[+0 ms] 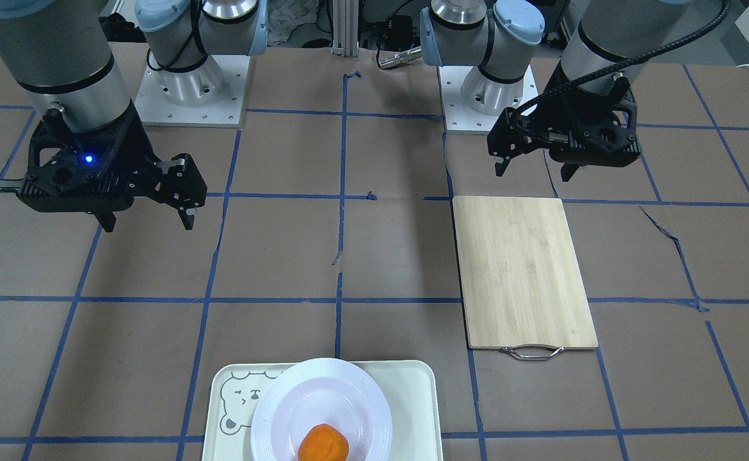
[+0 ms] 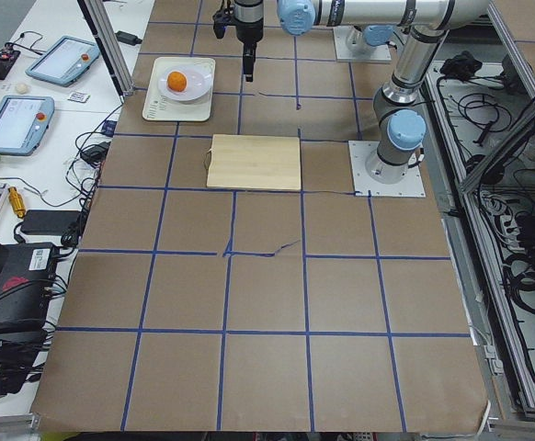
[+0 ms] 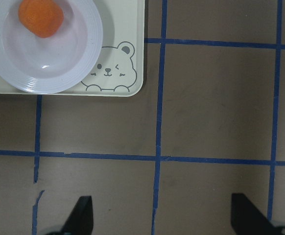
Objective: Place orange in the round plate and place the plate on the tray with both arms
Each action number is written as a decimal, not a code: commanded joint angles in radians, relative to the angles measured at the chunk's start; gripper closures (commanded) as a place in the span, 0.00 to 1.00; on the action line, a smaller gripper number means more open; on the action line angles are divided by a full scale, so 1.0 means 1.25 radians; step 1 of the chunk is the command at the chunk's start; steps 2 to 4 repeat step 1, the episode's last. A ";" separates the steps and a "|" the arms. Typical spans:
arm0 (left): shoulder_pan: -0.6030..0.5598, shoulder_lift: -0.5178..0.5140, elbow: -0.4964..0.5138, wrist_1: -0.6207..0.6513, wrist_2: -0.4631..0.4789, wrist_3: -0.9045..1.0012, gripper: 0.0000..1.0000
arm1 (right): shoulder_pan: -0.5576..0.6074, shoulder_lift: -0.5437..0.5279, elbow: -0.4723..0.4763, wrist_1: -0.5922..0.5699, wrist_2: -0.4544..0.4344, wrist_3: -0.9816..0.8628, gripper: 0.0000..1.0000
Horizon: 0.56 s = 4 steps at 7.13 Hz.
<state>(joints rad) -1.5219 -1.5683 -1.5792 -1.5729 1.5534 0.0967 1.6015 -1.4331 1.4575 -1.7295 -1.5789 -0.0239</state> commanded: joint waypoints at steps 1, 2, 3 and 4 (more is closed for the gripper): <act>-0.001 0.000 -0.002 0.000 0.000 0.000 0.00 | -0.001 0.003 -0.016 0.031 0.003 -0.002 0.00; -0.001 0.000 -0.002 0.000 0.000 0.000 0.00 | -0.001 0.003 -0.016 0.031 0.003 -0.002 0.00; -0.001 0.000 -0.002 0.000 0.000 0.000 0.00 | -0.001 0.003 -0.016 0.031 0.003 -0.002 0.00; -0.001 0.000 -0.002 0.000 0.000 0.000 0.00 | -0.001 0.003 -0.016 0.031 0.003 -0.002 0.00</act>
